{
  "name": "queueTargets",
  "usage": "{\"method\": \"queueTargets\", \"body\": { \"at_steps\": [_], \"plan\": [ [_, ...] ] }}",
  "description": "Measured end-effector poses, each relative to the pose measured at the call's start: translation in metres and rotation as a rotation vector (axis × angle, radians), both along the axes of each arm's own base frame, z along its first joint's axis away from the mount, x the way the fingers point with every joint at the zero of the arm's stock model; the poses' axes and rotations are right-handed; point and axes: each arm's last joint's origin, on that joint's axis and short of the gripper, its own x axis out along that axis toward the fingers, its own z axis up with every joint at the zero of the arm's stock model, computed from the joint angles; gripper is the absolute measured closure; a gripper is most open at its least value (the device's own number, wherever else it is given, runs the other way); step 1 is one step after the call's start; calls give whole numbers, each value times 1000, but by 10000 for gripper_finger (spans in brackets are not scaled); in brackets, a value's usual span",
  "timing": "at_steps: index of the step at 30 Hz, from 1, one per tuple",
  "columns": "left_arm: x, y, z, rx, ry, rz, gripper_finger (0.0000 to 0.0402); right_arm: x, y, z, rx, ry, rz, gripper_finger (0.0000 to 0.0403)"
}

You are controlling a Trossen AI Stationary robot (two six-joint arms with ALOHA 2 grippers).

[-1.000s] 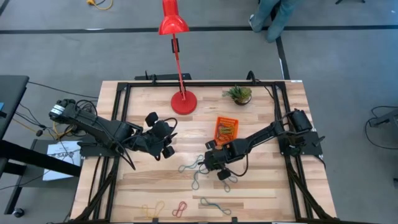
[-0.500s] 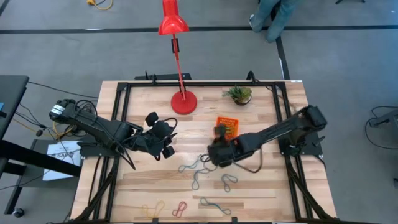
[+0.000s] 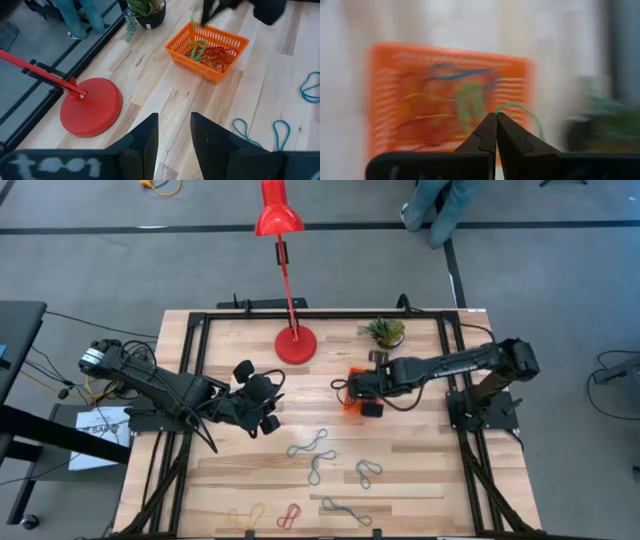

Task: Pick and place items into bin
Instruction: Put the green rubberband into the orange basket, then put the yellow rubberband into the orange basket

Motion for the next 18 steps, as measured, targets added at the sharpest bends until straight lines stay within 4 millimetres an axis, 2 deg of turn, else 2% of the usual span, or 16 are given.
{"method": "queueTargets", "body": {
  "at_steps": [3,8,12,18],
  "plan": [
    [-1,0,-2,-21,33,-24,297,10,-4,-21,108,-24,21,401],
    [-2,-1,-2,-39,41,-37,297,13,-7,-43,109,84,1,398],
    [-3,0,-3,-35,45,-23,297,18,-11,-58,116,121,-12,378],
    [-3,0,-3,-41,41,-15,297,18,-13,-62,150,153,36,334]
  ]
}}
